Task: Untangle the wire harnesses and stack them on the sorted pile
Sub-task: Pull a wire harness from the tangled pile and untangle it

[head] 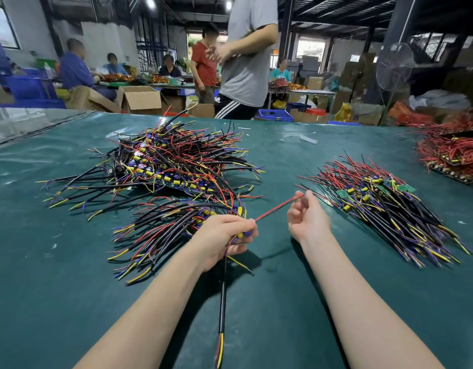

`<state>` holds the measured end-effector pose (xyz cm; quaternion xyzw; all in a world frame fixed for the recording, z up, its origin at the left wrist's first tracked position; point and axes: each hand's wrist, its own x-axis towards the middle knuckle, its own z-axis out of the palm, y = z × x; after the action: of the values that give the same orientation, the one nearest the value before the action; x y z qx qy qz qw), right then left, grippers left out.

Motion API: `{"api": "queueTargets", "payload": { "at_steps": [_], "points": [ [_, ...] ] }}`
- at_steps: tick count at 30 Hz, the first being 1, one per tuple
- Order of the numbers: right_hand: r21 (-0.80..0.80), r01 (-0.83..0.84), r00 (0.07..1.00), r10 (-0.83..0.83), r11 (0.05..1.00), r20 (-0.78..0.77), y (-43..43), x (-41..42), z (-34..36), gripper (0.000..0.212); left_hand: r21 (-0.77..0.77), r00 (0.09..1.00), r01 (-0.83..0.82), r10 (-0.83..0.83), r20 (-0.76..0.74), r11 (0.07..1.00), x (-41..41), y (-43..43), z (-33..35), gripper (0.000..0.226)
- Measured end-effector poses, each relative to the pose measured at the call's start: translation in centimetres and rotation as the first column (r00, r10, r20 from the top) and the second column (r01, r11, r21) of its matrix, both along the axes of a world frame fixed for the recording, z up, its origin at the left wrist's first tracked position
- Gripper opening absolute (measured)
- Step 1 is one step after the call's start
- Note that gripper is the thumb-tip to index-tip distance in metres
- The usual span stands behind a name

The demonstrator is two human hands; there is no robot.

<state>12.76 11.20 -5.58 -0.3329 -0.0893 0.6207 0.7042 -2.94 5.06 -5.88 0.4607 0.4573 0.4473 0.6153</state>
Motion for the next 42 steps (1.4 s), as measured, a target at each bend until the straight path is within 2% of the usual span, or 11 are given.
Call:
{"api": "queueTargets", "payload": {
  "at_steps": [2,4,7,10,14,16,20,26,30,42],
  "points": [
    [0.000,-0.061,0.992,0.060,0.998,0.108,-0.1,0.0,-0.2,0.042,-0.064,0.986,-0.101,0.108,0.129,0.993,0.0,0.2,0.0,0.025],
    [-0.014,-0.149,0.952,0.148,0.989,0.269,-0.5,-0.9,-0.3,0.044,-0.151,0.947,-0.129,0.167,0.275,0.980,0.1,0.3,0.2,0.027],
    [-0.015,-0.352,0.839,0.323,0.936,0.439,-1.5,-3.6,0.3,0.025,-0.165,0.884,-0.114,0.176,0.434,0.980,-0.2,0.4,0.7,0.022],
    [0.011,-0.500,0.742,0.422,0.866,0.521,-2.3,-4.9,0.5,0.016,-0.065,0.887,-0.143,0.157,0.433,0.988,-0.4,0.6,0.8,0.017],
    [0.002,-0.528,0.669,0.415,0.849,0.617,-3.0,-5.4,-0.1,0.017,0.027,0.943,-0.166,0.151,0.297,0.986,-0.3,0.4,0.1,0.020],
    [0.007,-0.504,0.673,0.388,0.864,0.630,-3.1,-5.4,-0.2,0.018,0.045,0.960,-0.167,0.152,0.236,0.985,-0.3,0.4,-0.1,0.019],
    [0.067,-0.457,0.691,0.307,0.887,0.654,-3.0,-5.1,0.3,0.021,-0.001,0.948,-0.143,0.138,0.286,0.990,-0.5,0.5,0.1,0.018],
    [0.108,-0.220,0.783,0.109,0.970,0.613,-1.8,-3.3,0.4,0.024,-0.063,0.964,-0.036,0.051,0.261,0.997,-0.3,0.3,0.2,0.013],
    [0.117,-0.077,0.859,0.006,0.990,0.511,-0.8,-1.8,0.4,0.026,-0.074,0.980,0.080,-0.065,0.190,0.994,-0.6,0.1,0.3,0.015],
    [0.099,0.035,0.921,-0.070,0.994,0.383,0.0,-0.4,0.4,0.027,-0.085,0.989,0.077,-0.065,0.133,0.993,-0.6,0.1,0.1,0.021]
  ]
}}
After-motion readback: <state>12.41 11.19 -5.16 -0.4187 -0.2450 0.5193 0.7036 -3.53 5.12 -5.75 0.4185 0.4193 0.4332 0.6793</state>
